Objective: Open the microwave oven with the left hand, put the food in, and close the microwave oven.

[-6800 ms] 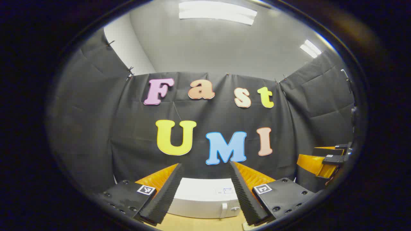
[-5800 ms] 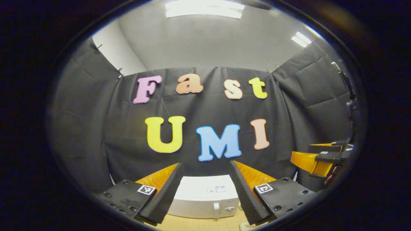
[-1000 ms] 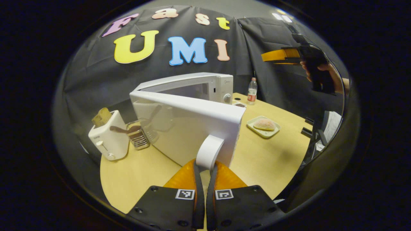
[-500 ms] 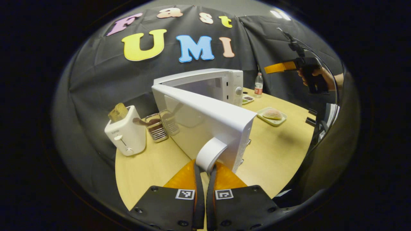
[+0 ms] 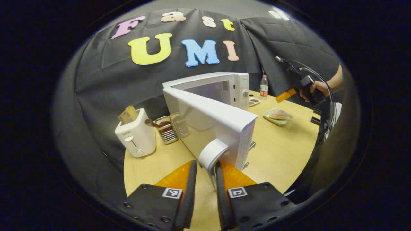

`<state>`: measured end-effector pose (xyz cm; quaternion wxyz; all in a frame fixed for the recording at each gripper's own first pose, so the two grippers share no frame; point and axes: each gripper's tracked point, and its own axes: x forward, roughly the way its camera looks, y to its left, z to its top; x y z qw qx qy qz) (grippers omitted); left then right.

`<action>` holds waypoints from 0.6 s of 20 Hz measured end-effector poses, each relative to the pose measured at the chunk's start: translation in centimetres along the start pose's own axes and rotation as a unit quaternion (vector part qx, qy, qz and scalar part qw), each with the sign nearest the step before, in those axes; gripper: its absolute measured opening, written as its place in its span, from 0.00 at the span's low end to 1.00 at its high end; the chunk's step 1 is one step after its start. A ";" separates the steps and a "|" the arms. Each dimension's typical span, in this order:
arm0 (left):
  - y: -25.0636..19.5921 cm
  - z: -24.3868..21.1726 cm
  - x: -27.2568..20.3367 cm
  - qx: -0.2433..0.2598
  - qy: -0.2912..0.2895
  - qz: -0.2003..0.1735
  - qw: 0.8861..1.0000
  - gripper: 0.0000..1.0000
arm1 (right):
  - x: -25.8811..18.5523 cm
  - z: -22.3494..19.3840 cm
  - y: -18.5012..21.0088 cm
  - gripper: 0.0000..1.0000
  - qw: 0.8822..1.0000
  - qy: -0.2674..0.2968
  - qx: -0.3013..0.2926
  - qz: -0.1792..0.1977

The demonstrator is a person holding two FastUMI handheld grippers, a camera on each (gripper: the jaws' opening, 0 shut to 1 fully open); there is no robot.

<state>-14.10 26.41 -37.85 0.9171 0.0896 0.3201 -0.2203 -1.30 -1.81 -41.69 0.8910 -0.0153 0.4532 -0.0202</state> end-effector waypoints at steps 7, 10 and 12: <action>0.5 -0.8 -3.0 -0.021 -0.002 0.031 0.999 0.98 | 4.1 -3.9 -2.6 0.96 0.996 0.069 -0.048 0.006; 0.1 0.4 -5.1 -0.045 -0.013 0.056 0.997 0.98 | 5.1 -4.3 -2.1 0.96 0.995 0.080 -0.050 0.027; 0.2 2.2 -6.9 -0.074 -0.037 0.085 0.993 0.96 | 5.4 -4.4 -1.7 0.96 0.994 0.084 -0.053 0.037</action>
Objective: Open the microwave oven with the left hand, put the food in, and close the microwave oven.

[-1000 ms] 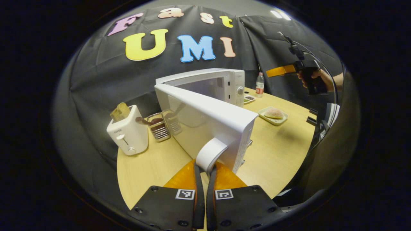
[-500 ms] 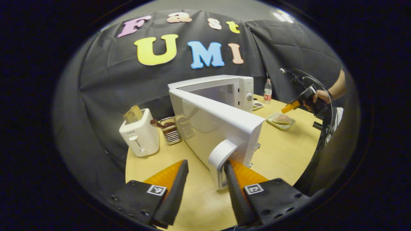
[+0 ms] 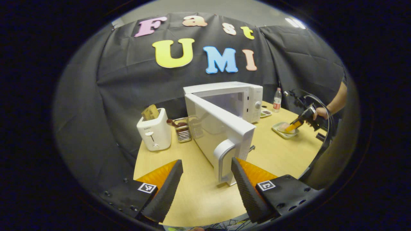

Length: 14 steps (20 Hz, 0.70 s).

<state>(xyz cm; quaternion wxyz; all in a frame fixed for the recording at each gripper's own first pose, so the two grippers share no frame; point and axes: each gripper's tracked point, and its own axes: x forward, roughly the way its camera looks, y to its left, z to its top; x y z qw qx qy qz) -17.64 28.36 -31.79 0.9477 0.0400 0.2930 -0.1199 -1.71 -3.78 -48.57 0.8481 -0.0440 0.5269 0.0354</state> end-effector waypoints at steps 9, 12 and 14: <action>-3.8 14.3 -2.4 -0.073 -0.154 0.068 0.983 0.93 | -2.9 1.8 0.6 0.63 0.999 -0.028 -0.024 -0.016; -5.7 17.0 -0.8 -0.062 -0.160 0.071 0.983 0.96 | -5.6 4.0 1.8 0.63 0.997 -0.063 -0.041 -0.012; -7.4 18.9 0.1 -0.075 -0.172 0.053 0.981 0.96 | -7.7 5.7 2.2 0.63 0.993 -0.092 -0.066 -0.024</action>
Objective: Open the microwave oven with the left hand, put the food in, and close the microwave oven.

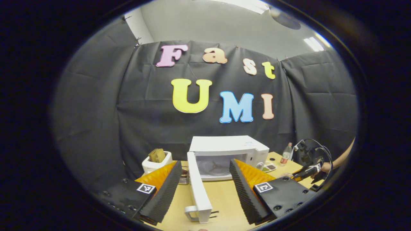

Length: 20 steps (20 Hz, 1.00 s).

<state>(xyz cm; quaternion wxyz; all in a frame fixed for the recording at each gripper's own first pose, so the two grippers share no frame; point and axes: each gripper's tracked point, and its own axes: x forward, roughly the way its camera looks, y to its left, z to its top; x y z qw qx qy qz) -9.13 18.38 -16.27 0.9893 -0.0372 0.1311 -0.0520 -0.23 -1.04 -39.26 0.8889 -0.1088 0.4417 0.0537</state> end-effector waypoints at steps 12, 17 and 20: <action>-0.4 7.6 -0.3 -0.035 -0.082 0.006 0.996 0.94 | -3.9 13.5 7.0 0.63 0.967 -0.179 -0.177 -0.033; 1.1 8.6 -1.4 -0.029 -0.093 0.031 0.995 0.94 | -1.7 16.4 10.8 0.62 0.964 -0.193 -0.181 -0.014; 1.8 8.4 -1.7 -0.031 -0.089 0.044 0.995 0.94 | 0.5 18.2 11.4 0.62 0.955 -0.202 -0.212 -0.051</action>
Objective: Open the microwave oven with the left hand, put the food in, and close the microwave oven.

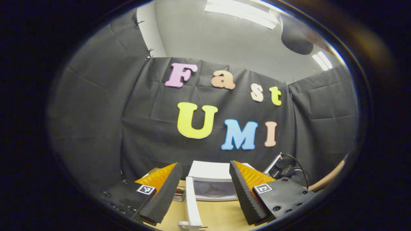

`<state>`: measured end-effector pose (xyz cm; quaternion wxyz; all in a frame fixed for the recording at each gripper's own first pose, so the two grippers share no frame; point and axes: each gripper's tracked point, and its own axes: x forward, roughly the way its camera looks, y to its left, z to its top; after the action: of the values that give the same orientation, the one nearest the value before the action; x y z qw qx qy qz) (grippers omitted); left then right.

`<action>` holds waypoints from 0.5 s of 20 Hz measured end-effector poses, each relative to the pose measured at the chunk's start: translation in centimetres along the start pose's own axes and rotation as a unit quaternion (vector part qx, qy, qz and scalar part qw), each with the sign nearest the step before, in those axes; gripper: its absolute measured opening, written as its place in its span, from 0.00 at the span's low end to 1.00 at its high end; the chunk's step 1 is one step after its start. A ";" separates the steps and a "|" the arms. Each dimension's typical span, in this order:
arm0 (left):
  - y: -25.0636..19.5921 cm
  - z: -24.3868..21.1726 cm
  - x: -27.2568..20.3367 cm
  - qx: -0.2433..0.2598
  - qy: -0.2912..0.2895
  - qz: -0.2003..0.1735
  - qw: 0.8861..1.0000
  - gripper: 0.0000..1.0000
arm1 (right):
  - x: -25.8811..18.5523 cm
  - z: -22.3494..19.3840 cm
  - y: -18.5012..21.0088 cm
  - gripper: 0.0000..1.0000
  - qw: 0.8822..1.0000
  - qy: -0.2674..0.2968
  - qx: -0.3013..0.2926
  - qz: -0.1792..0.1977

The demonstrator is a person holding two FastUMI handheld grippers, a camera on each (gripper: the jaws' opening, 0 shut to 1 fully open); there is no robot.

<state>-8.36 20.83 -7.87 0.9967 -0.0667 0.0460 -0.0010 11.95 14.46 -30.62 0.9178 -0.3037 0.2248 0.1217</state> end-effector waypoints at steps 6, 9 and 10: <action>2.4 -0.2 -1.2 -0.001 0.006 0.021 1.000 0.93 | 5.5 0.0 3.5 0.63 0.993 -0.010 -0.115 -0.027; 3.4 -0.5 -1.8 0.003 0.012 0.036 0.999 0.93 | 8.3 0.1 4.3 0.62 0.985 -0.015 -0.170 -0.035; 3.7 -0.6 -2.0 0.004 0.015 0.041 0.999 0.93 | 9.1 0.2 4.8 0.62 0.982 -0.017 -0.182 -0.035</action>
<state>-10.44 24.46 -8.76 0.9953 -0.0610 0.0641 0.0383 18.21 19.15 -37.38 0.8543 -0.4717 0.1727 0.1335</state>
